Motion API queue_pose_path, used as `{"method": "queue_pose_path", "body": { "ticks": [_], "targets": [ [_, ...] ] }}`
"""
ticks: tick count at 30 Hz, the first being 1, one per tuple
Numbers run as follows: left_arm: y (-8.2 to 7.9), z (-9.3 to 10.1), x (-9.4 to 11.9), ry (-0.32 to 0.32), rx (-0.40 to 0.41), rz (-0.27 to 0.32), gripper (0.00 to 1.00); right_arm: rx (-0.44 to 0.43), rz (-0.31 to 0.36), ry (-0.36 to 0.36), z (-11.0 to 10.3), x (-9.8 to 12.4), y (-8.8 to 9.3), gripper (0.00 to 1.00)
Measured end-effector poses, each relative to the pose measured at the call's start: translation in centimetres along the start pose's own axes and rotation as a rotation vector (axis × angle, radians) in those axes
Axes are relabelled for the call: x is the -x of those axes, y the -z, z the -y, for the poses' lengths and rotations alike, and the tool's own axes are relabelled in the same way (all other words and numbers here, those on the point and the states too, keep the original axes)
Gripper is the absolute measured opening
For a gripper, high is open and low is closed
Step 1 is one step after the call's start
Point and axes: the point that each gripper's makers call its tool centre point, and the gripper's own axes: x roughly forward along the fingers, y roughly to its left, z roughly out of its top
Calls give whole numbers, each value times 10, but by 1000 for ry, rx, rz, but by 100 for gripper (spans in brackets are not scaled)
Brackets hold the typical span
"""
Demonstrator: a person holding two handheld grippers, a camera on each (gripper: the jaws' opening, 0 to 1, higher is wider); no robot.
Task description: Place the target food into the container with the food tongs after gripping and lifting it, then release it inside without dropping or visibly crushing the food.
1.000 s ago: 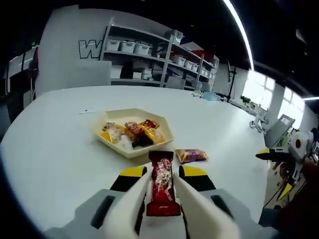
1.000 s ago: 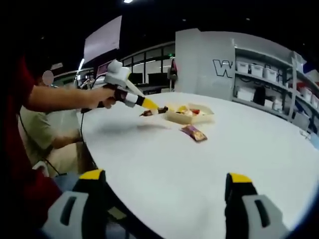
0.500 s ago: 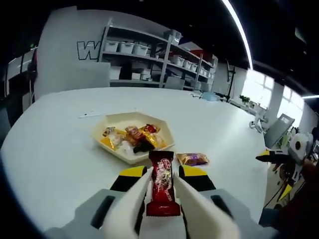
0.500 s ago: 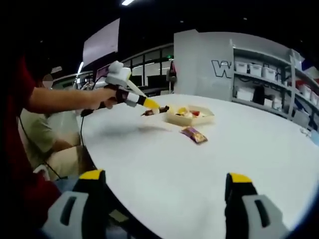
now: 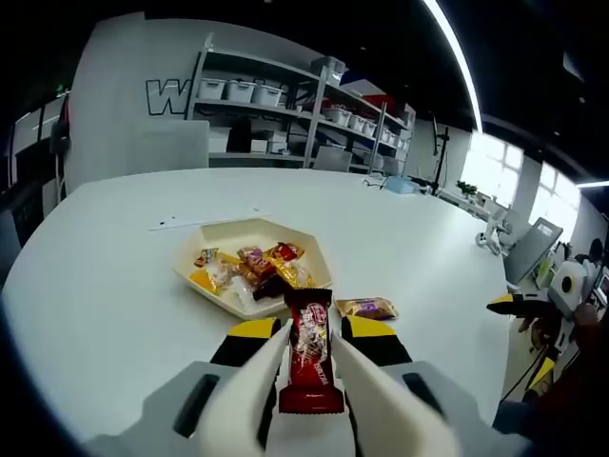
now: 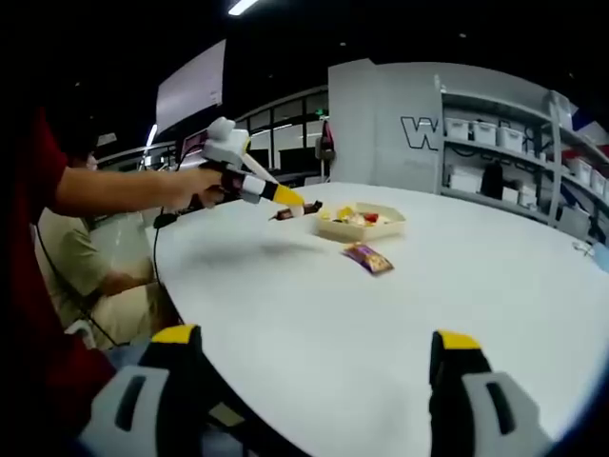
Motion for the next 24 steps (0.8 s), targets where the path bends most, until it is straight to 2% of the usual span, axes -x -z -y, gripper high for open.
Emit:
{"method": "queue_pose_path", "body": {
  "ticks": [6, 24],
  "targets": [
    [-9, 0, -5, 0, 17, 7, 23, -15, 4, 3, 7, 2, 3, 99],
    [-44, -15, -29, 1, 45, 39, 23, -33, 33, 35, 23, 9, -3, 99]
  ]
}}
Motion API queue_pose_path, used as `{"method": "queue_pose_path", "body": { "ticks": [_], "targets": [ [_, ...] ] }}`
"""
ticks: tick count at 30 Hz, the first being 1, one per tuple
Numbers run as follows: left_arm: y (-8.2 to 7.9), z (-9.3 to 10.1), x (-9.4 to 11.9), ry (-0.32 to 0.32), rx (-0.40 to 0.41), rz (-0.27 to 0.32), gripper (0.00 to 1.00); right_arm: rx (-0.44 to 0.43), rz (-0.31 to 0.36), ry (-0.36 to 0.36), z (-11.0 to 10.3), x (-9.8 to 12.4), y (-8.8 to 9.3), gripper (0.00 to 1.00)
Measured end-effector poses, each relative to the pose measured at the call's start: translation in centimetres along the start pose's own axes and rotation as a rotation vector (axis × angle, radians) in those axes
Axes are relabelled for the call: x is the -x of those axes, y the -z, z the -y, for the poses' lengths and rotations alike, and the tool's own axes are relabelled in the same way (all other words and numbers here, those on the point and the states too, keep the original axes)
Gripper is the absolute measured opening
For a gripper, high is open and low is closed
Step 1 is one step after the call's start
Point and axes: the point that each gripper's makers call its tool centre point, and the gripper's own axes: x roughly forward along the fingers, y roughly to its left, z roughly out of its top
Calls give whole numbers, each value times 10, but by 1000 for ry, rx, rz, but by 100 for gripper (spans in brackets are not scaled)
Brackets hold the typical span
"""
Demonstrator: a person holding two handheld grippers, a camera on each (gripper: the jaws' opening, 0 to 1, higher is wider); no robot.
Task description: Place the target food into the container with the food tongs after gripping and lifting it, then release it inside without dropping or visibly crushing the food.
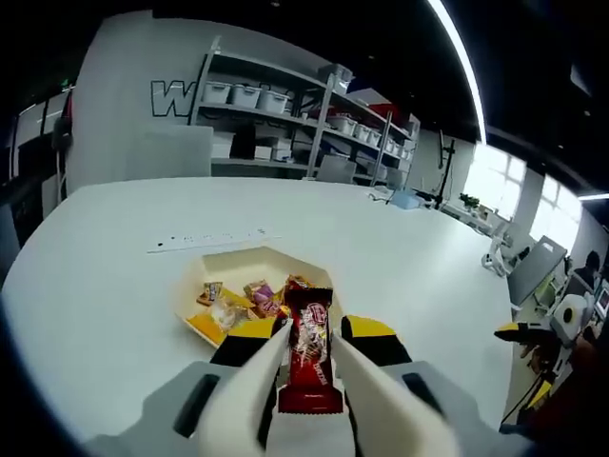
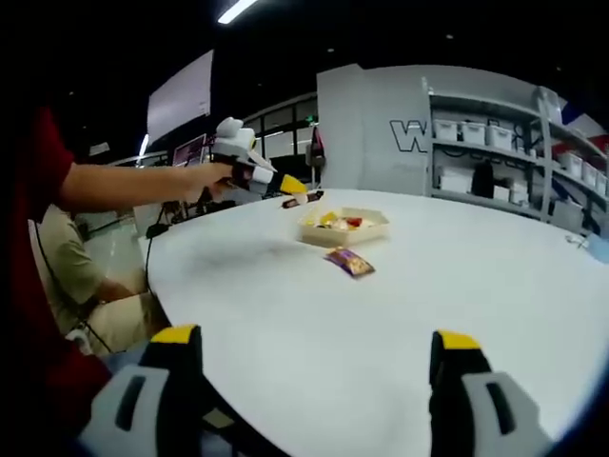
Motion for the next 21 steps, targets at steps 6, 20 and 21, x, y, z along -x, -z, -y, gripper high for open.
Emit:
{"method": "queue_pose_path", "body": {
  "ticks": [6, 20, 21],
  "targets": [
    [-2, -4, -7, -1, -5, -8, 23, 3, -4, 5, 2, 0, 0, 99],
    [-5, -19, -19, -8, 20, -16, 23, -1, -19, 14, 6, -1, 3, 99],
    [-6, -20, -20, -8, 20, -14, 23, -1, -19, 15, 6, -1, 3, 99]
  ]
}}
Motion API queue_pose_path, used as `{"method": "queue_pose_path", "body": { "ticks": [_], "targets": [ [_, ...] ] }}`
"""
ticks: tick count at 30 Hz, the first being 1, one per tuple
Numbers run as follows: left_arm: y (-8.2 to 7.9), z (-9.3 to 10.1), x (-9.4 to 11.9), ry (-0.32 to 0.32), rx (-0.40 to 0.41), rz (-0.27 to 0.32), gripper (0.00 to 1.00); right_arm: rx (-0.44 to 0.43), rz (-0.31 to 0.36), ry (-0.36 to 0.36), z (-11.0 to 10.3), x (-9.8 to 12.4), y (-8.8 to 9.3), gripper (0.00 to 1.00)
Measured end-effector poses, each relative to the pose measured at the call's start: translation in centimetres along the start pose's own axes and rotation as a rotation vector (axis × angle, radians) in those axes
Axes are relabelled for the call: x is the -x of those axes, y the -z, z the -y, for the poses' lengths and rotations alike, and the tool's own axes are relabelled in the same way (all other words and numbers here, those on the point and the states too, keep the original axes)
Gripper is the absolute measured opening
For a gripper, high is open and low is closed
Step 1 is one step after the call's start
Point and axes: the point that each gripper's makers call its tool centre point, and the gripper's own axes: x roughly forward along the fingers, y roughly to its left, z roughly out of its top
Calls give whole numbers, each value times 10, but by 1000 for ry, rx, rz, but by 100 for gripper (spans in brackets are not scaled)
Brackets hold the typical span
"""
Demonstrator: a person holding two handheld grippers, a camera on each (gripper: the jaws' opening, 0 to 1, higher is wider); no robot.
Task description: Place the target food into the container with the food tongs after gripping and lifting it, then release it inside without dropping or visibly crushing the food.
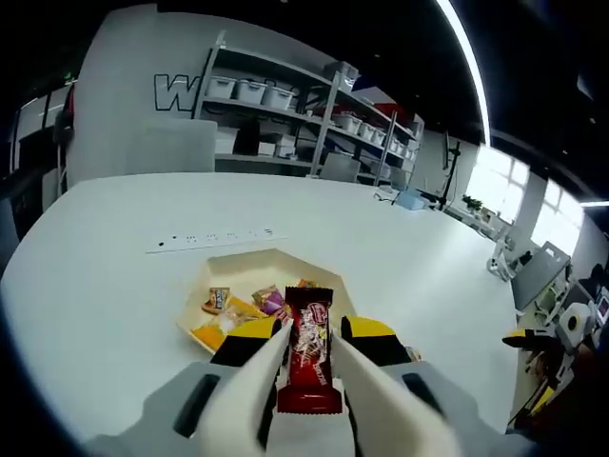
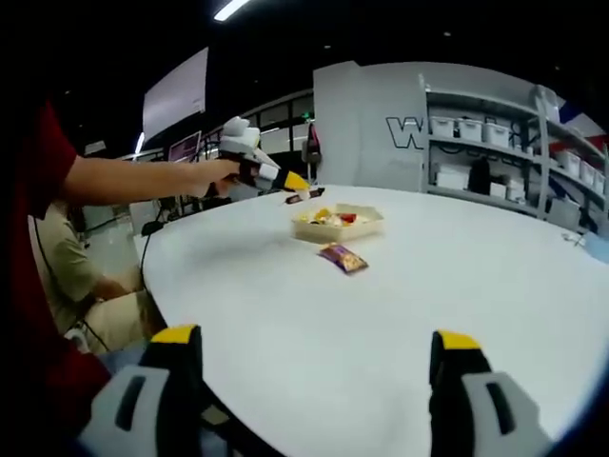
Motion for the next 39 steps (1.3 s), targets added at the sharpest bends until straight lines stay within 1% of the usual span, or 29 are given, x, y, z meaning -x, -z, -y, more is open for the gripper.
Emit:
{"method": "queue_pose_path", "body": {
  "ticks": [6, 14, 24, 29, 31, 32, 33, 35, 36, 39],
  "targets": [
    [-3, -7, -7, -6, -3, -9, 23, -5, -6, 7, 2, 0, 2, 99],
    [-8, -17, -23, -17, -28, -29, 23, -9, -8, 25, 8, 2, 1, 99],
    [-13, -21, -37, -23, -42, -37, 23, -20, -13, 47, 16, 5, 3, 99],
    [-25, -29, -49, -53, -83, -26, 25, -20, -19, 51, 18, 6, 5, 99],
    [-28, -30, -54, -47, -88, -28, 26, -21, -23, 55, 19, 6, 6, 99],
    [-33, -31, -54, -60, -101, -3, 26, -25, -19, 58, 20, 7, 6, 99],
    [-35, -29, -54, -51, -106, 7, 26, -32, -12, 61, 20, 8, 4, 99],
    [-35, -29, -53, -55, -109, -1, 26, -38, -7, 63, 21, 9, 4, 99],
    [-34, -29, -52, -59, -142, -7, 26, -36, -8, 63, 21, 9, 4, 99],
    [-33, -29, -49, -55, -137, -14, 26, -33, -11, 63, 21, 9, 5, 99]
  ]
}}
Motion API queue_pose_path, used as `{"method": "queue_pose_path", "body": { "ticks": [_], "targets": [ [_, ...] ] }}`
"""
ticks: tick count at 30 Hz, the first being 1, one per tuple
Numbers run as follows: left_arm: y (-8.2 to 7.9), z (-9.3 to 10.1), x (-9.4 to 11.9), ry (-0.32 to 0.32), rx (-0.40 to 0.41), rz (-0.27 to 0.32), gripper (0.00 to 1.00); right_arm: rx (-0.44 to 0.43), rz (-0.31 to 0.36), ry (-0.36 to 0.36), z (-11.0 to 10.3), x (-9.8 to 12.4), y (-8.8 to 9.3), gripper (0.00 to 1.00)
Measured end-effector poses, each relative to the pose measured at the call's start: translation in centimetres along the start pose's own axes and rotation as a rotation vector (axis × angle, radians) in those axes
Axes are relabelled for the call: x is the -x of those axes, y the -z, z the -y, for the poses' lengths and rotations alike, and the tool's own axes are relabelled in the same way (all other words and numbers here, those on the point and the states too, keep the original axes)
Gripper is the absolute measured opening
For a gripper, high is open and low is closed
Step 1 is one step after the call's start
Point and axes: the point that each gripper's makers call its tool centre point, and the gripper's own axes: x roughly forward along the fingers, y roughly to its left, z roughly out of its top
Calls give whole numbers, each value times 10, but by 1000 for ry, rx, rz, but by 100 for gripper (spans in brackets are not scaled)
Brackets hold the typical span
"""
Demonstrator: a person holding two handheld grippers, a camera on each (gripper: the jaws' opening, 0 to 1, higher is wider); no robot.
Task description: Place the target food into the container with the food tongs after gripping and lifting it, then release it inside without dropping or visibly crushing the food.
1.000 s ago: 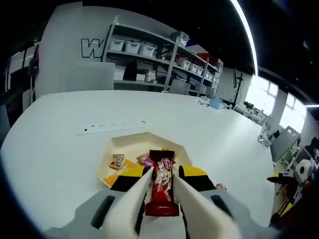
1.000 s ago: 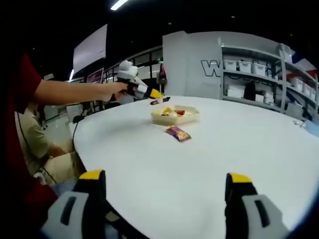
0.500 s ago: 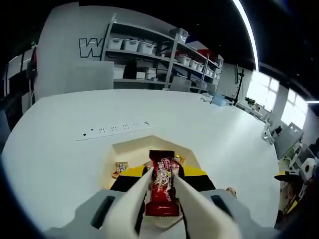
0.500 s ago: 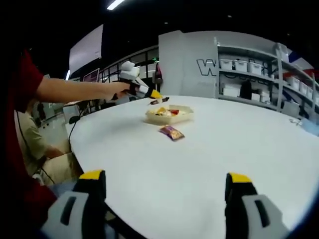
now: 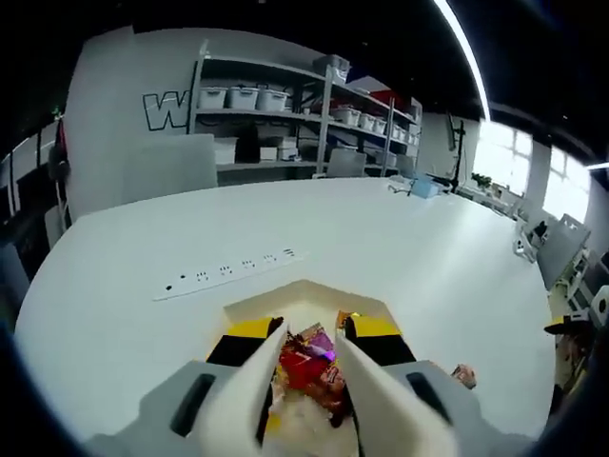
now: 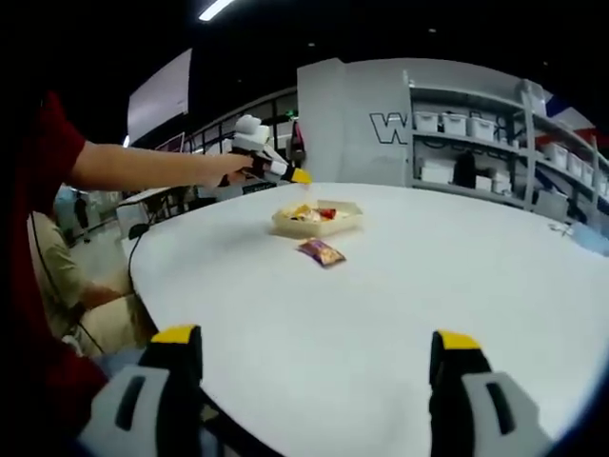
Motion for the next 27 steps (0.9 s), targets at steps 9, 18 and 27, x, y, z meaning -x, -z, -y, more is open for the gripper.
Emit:
{"method": "queue_pose_path", "body": {
  "ticks": [9, 18, 27],
  "targets": [
    [-7, 10, 21, 16, 9, 17, 27, 15, 17, -16, -7, 0, -8, 99],
    [-22, 26, 45, 28, -42, 46, 27, 15, 33, -33, -17, 4, -11, 99],
    [-12, 54, 55, 76, -72, 34, 27, 39, 47, -43, -21, 4, -20, 99]
  ]
}}
